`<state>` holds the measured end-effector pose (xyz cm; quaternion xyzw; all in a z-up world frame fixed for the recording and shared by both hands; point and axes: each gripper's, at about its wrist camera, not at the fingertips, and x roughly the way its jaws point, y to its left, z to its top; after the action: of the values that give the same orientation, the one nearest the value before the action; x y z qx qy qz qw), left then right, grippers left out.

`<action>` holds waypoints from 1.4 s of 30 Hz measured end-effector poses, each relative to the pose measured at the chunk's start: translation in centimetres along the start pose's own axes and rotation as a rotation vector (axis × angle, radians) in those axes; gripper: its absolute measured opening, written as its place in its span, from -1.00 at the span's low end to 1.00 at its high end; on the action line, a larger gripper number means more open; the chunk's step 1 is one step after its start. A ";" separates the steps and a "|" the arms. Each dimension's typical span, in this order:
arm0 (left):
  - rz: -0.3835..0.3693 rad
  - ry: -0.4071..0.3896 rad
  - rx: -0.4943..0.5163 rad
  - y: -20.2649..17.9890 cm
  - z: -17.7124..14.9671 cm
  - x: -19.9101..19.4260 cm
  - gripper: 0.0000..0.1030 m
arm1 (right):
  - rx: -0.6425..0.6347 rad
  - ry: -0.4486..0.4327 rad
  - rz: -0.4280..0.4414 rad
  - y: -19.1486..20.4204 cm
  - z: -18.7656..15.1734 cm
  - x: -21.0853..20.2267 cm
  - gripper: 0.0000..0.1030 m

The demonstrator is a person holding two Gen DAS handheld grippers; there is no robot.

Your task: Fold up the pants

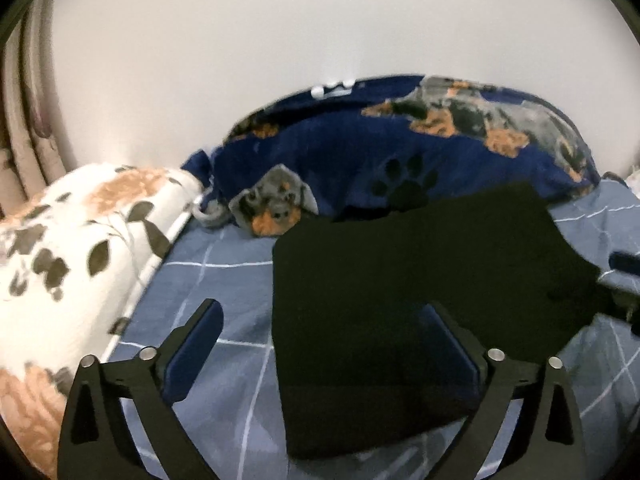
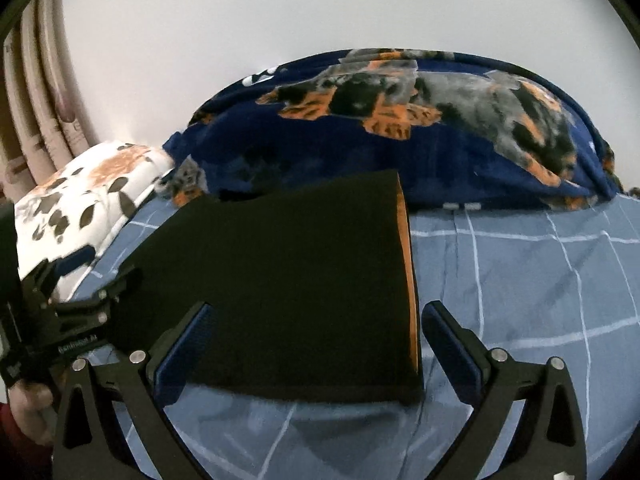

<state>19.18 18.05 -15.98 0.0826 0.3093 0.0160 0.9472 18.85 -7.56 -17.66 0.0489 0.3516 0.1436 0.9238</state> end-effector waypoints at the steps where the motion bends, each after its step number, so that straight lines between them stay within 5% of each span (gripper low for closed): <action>1: 0.005 -0.006 0.004 -0.3 0.0 -0.6 0.97 | 0.009 0.000 0.006 0.0 -0.6 -0.8 0.99; 7: 0.057 -0.067 0.026 -1.9 0.1 -5.7 0.99 | 0.047 -0.010 0.036 0.9 -2.4 -4.0 0.99; 23: -0.064 -0.226 -0.075 -2.3 3.3 -17.5 1.00 | 0.065 -0.066 0.051 0.5 -3.8 -11.2 0.99; 42: -0.118 -0.229 -0.076 -3.3 3.0 -20.9 1.00 | 0.018 -0.120 0.052 1.6 -3.5 -14.3 0.99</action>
<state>3.97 12.69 -1.95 0.0299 0.2027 -0.0375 0.9781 5.95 -10.31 -10.92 0.0749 0.2956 0.1612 0.9386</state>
